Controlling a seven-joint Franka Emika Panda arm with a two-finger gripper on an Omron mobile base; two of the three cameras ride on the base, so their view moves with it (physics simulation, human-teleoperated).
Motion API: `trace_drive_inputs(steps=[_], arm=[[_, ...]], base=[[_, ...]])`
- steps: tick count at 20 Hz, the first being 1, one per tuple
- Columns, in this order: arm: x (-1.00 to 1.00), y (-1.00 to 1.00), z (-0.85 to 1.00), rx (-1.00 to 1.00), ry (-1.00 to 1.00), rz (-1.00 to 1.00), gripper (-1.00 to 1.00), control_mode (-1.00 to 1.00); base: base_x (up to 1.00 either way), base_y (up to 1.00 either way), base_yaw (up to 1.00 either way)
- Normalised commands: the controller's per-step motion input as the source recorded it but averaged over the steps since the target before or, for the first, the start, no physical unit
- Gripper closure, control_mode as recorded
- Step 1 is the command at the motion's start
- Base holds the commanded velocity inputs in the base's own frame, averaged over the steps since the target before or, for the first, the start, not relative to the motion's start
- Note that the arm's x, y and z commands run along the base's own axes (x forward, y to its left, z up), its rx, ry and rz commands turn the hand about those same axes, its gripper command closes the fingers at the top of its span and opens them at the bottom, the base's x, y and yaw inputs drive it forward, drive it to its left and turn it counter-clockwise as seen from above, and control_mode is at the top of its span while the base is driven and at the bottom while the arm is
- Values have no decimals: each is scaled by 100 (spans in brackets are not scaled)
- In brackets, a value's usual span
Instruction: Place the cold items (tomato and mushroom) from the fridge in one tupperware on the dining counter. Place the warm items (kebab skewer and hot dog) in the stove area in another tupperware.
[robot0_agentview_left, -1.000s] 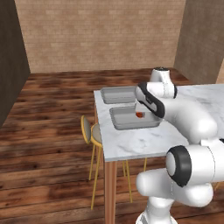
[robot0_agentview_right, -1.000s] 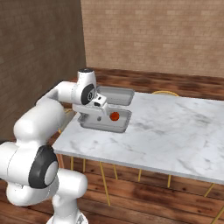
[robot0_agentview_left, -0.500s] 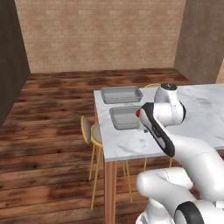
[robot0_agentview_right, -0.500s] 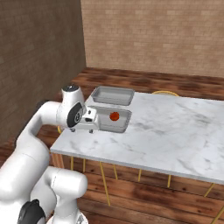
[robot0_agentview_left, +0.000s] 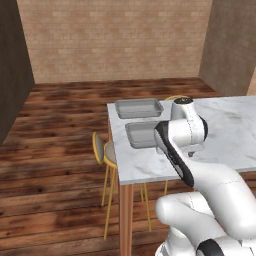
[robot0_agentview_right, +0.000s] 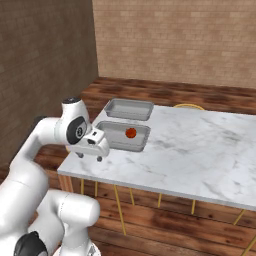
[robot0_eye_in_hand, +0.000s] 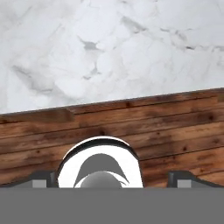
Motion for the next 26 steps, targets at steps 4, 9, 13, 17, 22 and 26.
trace_drive_inputs(steps=[4,9,13,17,22,26], arm=[[-78,-4,-13,32,-5,-16,-100,-100],[-7,0,-8,2,0,0,-100,-100],[0,0,0,0,0,0,-100,-100],[0,0,0,0,0,0,-100,-100],[-2,-2,0,0,0,-1,-100,100],[0,0,0,0,0,0,-100,100]], base=[[0,0,0],[0,0,0],[0,0,0],[0,0,0],[-23,-3,-41],[-6,-14,-80]])
